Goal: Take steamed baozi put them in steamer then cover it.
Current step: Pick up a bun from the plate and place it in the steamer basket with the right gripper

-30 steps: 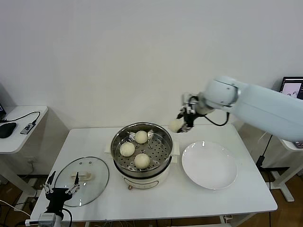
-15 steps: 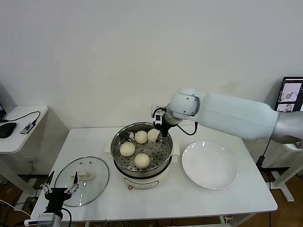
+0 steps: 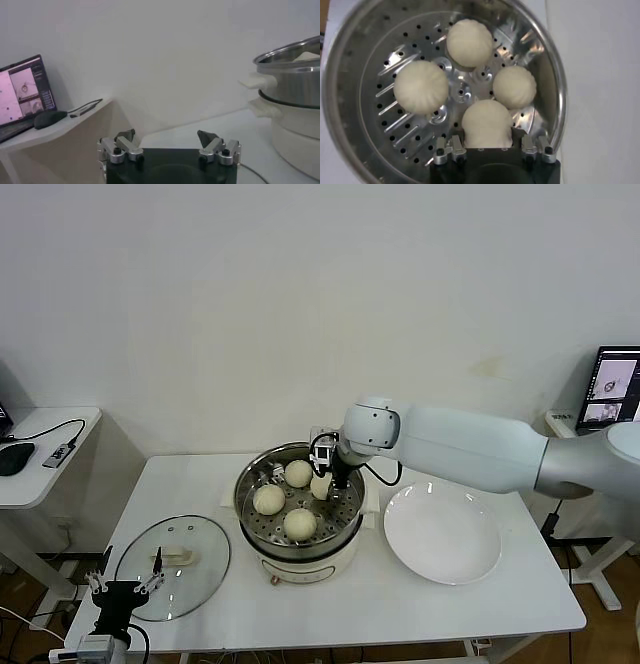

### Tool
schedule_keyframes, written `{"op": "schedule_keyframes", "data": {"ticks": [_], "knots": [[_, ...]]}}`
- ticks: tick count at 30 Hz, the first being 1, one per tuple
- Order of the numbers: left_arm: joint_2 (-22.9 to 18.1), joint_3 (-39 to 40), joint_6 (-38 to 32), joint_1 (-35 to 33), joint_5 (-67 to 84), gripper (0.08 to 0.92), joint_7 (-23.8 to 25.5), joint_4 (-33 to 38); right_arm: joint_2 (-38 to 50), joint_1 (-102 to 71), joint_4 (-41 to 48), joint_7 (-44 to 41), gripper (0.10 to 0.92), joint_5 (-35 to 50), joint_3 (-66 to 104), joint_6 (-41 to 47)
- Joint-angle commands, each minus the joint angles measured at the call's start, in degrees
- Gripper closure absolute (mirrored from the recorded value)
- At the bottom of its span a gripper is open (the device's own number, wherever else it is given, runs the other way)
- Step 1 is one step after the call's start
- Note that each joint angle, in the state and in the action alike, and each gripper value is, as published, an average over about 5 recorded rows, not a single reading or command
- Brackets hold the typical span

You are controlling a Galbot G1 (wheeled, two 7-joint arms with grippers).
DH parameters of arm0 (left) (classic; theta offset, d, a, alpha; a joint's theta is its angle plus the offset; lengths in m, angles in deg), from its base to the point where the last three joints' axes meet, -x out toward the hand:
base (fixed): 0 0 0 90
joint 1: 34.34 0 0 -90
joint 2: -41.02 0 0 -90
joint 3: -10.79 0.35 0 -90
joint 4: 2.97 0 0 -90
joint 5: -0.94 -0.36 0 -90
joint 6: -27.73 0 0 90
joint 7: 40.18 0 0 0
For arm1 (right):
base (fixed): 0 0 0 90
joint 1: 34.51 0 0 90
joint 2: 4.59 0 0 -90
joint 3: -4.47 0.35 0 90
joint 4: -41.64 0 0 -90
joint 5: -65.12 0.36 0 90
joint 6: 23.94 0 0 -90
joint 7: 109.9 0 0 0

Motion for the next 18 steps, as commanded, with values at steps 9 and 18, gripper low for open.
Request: {"op": "schedule_keyframes", "data": {"ticks": [9,18], "knots": [[-0.15,-0.57,-0.3,-0.48,-0.11,0.177,-0.18,0.48,-0.72,-2.06,1.05,-1.04,0.332,-2.95,1.56,0.41],[-0.15,-1.37,-0.32,-0.98,-0.03,0.177,-0.14,0.94,8.4,2.28,-9.43,-4.81,0.204,-3.36,4.16,-0.19]]}}
